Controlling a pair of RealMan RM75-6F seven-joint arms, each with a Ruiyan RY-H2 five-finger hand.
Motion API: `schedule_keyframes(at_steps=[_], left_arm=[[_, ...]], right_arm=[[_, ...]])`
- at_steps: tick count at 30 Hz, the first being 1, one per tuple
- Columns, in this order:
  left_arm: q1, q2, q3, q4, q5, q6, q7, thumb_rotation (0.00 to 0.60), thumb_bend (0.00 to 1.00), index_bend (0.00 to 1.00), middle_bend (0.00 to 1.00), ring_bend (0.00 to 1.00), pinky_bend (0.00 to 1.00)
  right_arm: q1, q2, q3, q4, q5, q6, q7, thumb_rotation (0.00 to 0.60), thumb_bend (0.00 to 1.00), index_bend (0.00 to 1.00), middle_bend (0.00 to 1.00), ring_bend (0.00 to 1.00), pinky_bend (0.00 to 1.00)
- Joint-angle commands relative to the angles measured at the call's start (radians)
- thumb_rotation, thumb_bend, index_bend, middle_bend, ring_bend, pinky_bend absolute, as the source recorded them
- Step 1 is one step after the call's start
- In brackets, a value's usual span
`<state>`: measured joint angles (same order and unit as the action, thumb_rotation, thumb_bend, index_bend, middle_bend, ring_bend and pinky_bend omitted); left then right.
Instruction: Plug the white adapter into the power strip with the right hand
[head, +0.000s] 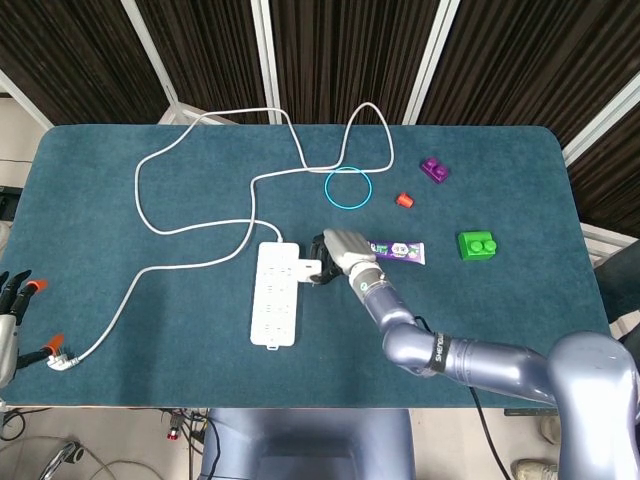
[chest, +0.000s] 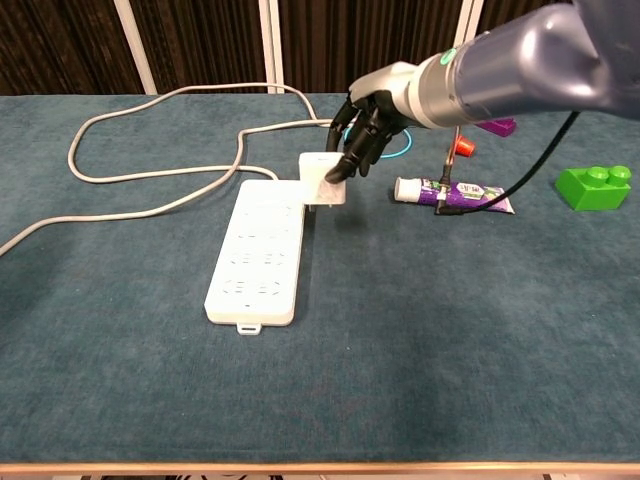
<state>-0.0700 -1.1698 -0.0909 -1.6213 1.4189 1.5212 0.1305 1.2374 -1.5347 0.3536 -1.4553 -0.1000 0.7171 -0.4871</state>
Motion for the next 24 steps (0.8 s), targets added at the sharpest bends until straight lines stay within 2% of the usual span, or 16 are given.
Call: schedule_keyframes(at_steps=[1,10,16,24], left_arm=[[0.001,0.0,-0.001,0.0,-0.001,0.001,-0.001,0.6,0.14,0.24,0.1,0.01,0.13],[-0.001,-0.004,0.0,0.0,0.0,0.0,0.002,0.6,0.14,0.24,0.1,0.01,0.13],[-0.001,-0.003,-0.002,0.001,-0.006,0.0,-0.001,0.6,0.14,0.24,0.1,0.01,0.13],[0.001,-0.001,-0.005,0.001,-0.009,0.003,-0.008,0.6,0.14,0.24,0.1,0.01,0.13]], right_arm=[[0.014,-0.014,0.007,0.013,0.012,0.012,0.023,0.6,0.51,0.79,0.61,0.5,0.24],[-0.002,-0.102,0.044,0.049,-0.097,0.094,0.134,0.6,0.52,0.79,0.61,0.5,0.24],[-0.012,-0.146,0.035,0.084,-0.172,0.113,0.16,0.6,0.53,0.8,0.61,0.5,0.24],[-0.014,-0.189,0.022,0.14,-0.21,0.12,0.159,0.6,0.53,0.81,0.61,0.5,0.24]])
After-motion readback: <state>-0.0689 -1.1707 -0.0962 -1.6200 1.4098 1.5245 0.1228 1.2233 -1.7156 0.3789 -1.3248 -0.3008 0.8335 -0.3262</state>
